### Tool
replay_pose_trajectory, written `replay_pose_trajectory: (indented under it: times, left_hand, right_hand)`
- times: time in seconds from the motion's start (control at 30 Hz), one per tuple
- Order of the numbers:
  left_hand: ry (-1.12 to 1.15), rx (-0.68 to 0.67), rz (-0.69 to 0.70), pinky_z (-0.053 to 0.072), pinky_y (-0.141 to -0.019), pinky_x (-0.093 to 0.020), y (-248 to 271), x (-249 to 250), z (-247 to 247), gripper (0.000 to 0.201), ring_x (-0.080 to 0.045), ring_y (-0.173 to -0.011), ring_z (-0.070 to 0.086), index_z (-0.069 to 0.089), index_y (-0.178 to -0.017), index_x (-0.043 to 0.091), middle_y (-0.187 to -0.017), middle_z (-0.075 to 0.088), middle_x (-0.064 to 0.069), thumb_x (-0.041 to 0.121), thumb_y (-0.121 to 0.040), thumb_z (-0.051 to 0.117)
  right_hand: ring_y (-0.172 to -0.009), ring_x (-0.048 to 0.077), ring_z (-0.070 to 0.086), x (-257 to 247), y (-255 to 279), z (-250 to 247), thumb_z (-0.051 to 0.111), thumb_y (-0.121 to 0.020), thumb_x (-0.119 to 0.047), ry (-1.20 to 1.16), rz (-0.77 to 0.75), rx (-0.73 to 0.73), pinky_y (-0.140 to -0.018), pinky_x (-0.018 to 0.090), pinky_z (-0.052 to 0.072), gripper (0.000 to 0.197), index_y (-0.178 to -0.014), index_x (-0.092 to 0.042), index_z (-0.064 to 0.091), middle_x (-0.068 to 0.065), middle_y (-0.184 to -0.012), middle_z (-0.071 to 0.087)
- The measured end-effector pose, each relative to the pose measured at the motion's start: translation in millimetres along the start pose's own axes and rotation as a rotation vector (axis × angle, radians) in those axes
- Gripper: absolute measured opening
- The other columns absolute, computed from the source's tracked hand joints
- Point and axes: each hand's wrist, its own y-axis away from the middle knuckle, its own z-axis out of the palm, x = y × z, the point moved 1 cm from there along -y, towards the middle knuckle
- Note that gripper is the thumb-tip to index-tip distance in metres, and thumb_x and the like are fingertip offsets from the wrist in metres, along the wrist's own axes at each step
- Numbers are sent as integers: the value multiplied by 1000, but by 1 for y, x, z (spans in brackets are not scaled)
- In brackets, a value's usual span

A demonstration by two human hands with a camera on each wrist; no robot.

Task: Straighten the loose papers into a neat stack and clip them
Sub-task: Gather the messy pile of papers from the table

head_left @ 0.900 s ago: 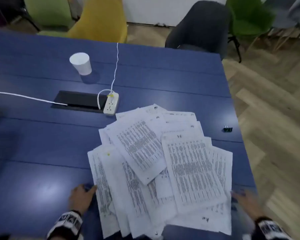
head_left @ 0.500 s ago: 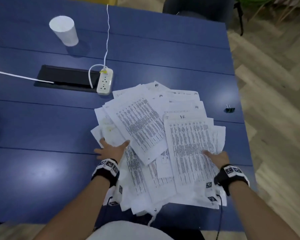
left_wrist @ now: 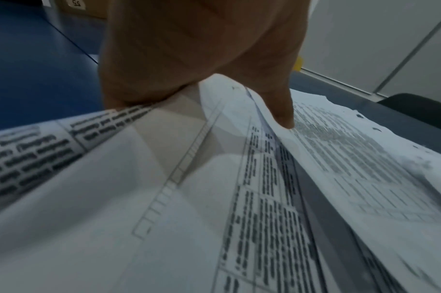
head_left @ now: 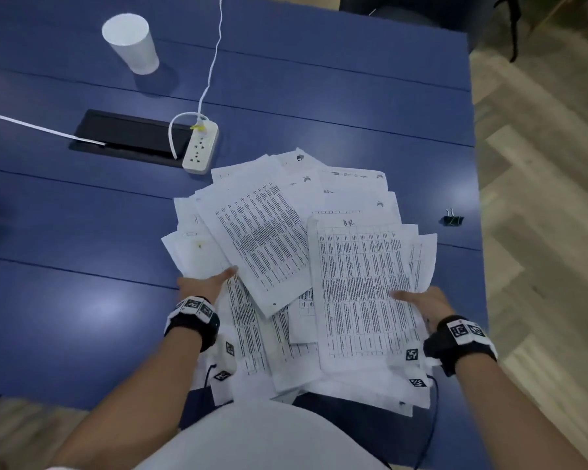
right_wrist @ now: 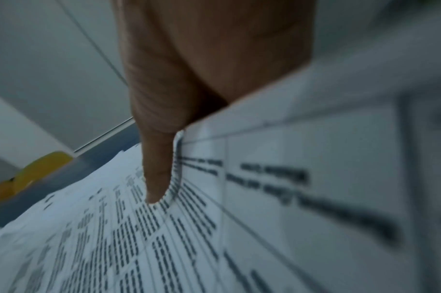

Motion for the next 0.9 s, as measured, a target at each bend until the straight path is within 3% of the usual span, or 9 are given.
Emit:
replay_pose_trajectory:
  times: [0.03,0.1,0.2,0.3,0.5,0.67,0.77,0.83,0.9]
  left_hand:
    - [-21,42,23,54,-69,-43,1,0,5,146,-34,-92,64,30,-137,-9,-108,61,-24,79,-30,76]
    - [-91,109,82,52,-79,-56,6,0,18,151,-42,-107,58,29,-136,-6,-125,52,-26,84,-23,72]
    - [-180,110,118,45,-88,-62,14,1,36,135,-43,-112,53,24,-132,4,-129,47,-23,73,-31,81]
    - [-126,30,100,53,-81,-56,9,4,35,121,-40,-102,61,35,-127,-6,-120,57,-24,55,-39,91]
    - [13,-67,195,48,-77,-32,3,4,16,44,-32,-100,62,62,-111,-2,-113,65,-15,12,-73,80]
    - [63,-146,345,54,-84,-44,3,-5,28,43,-32,-93,63,65,-85,11,-106,65,-14,27,-51,86]
    - [139,-229,375,50,-84,-35,10,-4,34,31,-26,-93,61,60,-92,9,-104,63,-12,5,-68,79]
    - [194,-258,344,49,-85,-35,10,-5,35,38,-26,-98,60,56,-104,10,-109,63,-12,0,-73,75]
    - [243,-254,355,50,-90,-40,6,-7,34,57,-26,-104,58,49,-118,10,-114,60,-8,1,-69,79]
  right_hand:
    - [-57,16,49,-1,-3,2,86,-66,-38,7,-8,-11,-43,24,45,108,-143,8,27,8,-79,51]
    - [-101,36,58,-3,-7,6,84,-73,-27,-12,6,-31,-78,38,56,99,-144,10,24,26,-115,56]
    - [-133,40,40,-6,-4,10,86,-69,-19,-30,24,-33,-107,49,37,95,-141,10,30,27,-145,40]
    - [-128,38,46,-8,2,8,90,-61,-24,-67,29,21,-105,48,39,97,-136,8,38,23,-139,48]
    - [-124,39,48,5,-3,7,86,-69,-16,-147,37,87,-103,47,39,85,-134,12,39,24,-136,49]
    - [-114,37,53,5,10,11,87,-67,-17,-186,16,81,-99,44,41,78,-126,11,46,21,-128,56]
    - [-117,39,54,8,13,15,91,-57,-26,-219,-10,111,-101,48,42,96,-129,15,42,26,-126,56]
    - [-86,29,61,12,15,16,89,-59,-24,-269,-18,148,-86,41,48,82,-119,13,46,20,-96,63]
    - [-57,16,44,17,18,15,88,-57,-24,-318,-23,172,-79,36,47,65,-103,5,51,5,-65,47]
